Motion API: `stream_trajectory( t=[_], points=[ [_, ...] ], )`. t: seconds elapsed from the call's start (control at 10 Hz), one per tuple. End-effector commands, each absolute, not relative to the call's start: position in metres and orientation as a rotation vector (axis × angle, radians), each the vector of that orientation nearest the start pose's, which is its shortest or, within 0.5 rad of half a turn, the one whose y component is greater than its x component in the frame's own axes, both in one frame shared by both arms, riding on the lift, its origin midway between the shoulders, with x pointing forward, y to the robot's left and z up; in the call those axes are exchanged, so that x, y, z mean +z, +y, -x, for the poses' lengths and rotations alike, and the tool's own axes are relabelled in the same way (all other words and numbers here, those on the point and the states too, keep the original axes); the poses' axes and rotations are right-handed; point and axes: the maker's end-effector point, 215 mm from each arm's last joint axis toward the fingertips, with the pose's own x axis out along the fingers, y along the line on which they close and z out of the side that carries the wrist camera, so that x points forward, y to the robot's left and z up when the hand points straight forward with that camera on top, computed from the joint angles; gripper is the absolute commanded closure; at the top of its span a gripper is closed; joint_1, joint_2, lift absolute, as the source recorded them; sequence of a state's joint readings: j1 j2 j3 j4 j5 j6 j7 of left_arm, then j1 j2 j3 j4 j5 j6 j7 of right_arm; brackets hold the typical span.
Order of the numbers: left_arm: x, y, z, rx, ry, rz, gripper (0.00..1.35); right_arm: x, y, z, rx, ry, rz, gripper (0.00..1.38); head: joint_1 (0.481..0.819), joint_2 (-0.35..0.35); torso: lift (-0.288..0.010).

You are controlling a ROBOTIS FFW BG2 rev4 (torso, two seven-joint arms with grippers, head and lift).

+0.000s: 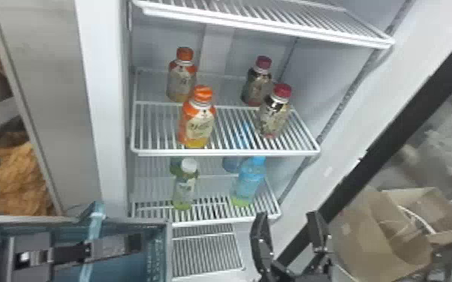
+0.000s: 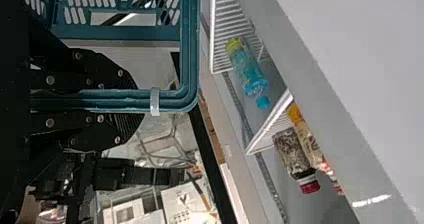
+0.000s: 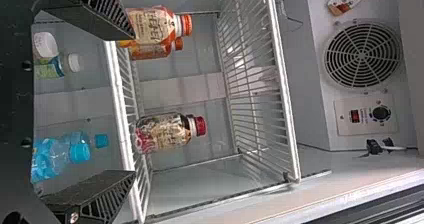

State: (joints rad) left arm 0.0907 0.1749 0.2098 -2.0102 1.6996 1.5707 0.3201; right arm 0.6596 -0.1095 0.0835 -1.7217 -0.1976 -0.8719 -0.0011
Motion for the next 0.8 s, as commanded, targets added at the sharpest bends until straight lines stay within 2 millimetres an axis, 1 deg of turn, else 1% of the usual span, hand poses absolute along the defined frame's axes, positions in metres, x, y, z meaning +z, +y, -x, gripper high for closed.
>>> stream_trajectory(
  t=[0.0, 0.2, 0.3, 0.5, 0.6, 0.7],
  points=[
    [-0.308, 0.036, -0.322, -0.974, 0.971, 0.747, 1.21, -0.317, -0.24, -0.333, 0.012, -0.35, -0.137, 0.08, 0.695, -0.33, -0.04],
    [-0.293, 0.03, -0.315, -1.021, 0.948, 0.75, 1.21, -0.316, -0.241, -0.334, 0.012, -0.351, -0.128, 0.08, 0.695, -0.348, -0.04],
    [-0.289, 0.029, -0.311, -1.032, 0.943, 0.754, 1.21, -0.317, -0.243, -0.333, 0.005, -0.348, -0.135, 0.08, 0.695, -0.35, -0.04],
    [-0.293, 0.032, -0.313, -1.011, 0.941, 0.738, 1.21, -0.313, -0.245, -0.332, 0.004, -0.359, -0.117, 0.08, 0.695, -0.35, -0.04],
    [-0.293, 0.032, -0.312, -1.01, 0.943, 0.74, 1.21, -0.309, -0.242, -0.333, 0.017, -0.366, -0.09, 0.08, 0.695, -0.35, -0.04],
    [-0.298, 0.035, -0.316, -0.99, 0.944, 0.729, 1.21, -0.309, -0.241, -0.333, 0.018, -0.365, -0.092, 0.08, 0.695, -0.35, -0.04]
  ],
)
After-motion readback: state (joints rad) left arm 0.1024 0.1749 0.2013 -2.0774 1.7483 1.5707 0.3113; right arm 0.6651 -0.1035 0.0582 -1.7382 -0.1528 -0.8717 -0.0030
